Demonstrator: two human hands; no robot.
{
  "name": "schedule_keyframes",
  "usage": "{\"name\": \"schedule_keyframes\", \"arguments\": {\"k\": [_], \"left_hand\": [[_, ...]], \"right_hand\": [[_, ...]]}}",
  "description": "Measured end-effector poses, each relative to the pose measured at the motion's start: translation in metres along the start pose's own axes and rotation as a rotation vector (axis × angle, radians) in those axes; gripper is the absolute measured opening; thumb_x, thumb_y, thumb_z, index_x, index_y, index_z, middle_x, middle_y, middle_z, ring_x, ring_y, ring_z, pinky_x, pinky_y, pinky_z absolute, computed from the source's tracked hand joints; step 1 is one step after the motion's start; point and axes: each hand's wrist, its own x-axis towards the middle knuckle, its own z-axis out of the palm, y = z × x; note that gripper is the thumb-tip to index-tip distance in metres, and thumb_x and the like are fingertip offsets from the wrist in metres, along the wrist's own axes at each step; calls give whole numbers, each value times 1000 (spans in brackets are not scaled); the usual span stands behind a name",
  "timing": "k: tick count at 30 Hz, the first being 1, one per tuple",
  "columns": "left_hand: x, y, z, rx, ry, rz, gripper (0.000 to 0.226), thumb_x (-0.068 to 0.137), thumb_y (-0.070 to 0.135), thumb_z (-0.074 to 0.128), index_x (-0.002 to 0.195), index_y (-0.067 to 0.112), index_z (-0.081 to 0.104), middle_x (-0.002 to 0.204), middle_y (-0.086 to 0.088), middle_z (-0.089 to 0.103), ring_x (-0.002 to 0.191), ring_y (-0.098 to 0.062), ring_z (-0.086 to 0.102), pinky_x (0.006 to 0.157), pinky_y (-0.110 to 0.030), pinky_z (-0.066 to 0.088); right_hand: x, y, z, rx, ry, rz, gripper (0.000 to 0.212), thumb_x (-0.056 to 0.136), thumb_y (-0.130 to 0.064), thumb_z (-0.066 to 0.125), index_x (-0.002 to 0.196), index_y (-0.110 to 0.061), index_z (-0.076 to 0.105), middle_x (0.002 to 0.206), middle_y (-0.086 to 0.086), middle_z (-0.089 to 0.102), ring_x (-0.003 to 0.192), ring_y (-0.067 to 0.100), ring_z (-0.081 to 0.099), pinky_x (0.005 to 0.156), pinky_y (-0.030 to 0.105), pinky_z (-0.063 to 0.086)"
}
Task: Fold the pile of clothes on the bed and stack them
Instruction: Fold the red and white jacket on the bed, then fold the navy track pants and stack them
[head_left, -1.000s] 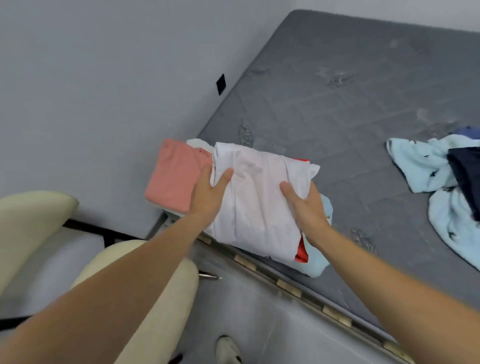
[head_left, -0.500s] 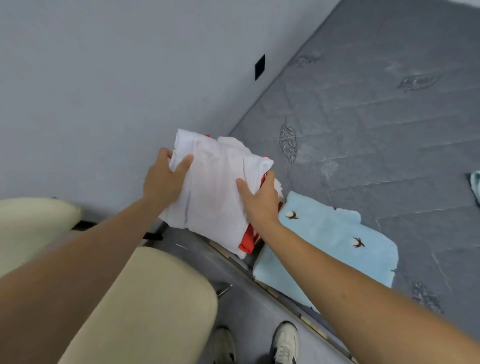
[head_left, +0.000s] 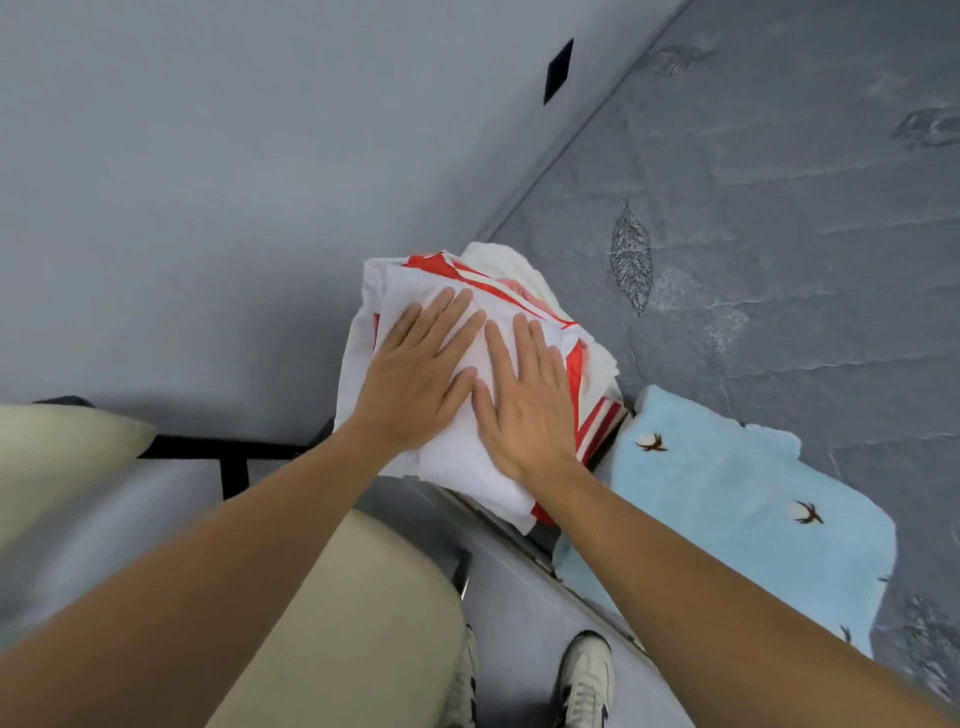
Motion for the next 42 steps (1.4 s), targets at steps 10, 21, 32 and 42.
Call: {"name": "schedule_keyframes", "arguments": {"k": [10, 21, 32, 42], "left_hand": [[-5, -30, 50, -29, 19, 11, 71, 108, 54, 33, 167, 17, 19, 176, -5, 8, 162, -27, 5, 129, -58, 11], [22, 38, -45, -30, 6, 74, 63, 109, 46, 29, 165, 16, 28, 174, -6, 16, 162, -25, 11, 130, -54, 12], [116, 290, -51, -79, -42, 295, 67, 106, 48, 33, 166, 18, 26, 173, -5, 23, 160, -26, 19, 128, -51, 20], [154, 594, -19, -190, -167, 348, 69, 107, 52, 27, 166, 18, 21, 174, -3, 19, 161, -23, 16, 130, -48, 17]], "right_hand": [[20, 11, 46, -92, 41, 7, 72, 107, -58, 21, 168, -21, 9, 175, 13, 2, 161, 31, -5, 129, 51, 7], [-25, 39, -69, -58, 100, 71, 69, 108, -53, 21, 167, -18, 12, 175, 7, 6, 162, 24, -2, 131, 47, 5], [-179, 238, -178, -87, 195, 307, 69, 107, -49, 29, 167, -18, 15, 175, 6, 8, 162, 21, 1, 129, 47, 9], [-386, 464, -269, -203, 206, 537, 70, 107, -47, 30, 167, -16, 13, 175, 5, 6, 162, 21, 1, 130, 48, 10]]}}
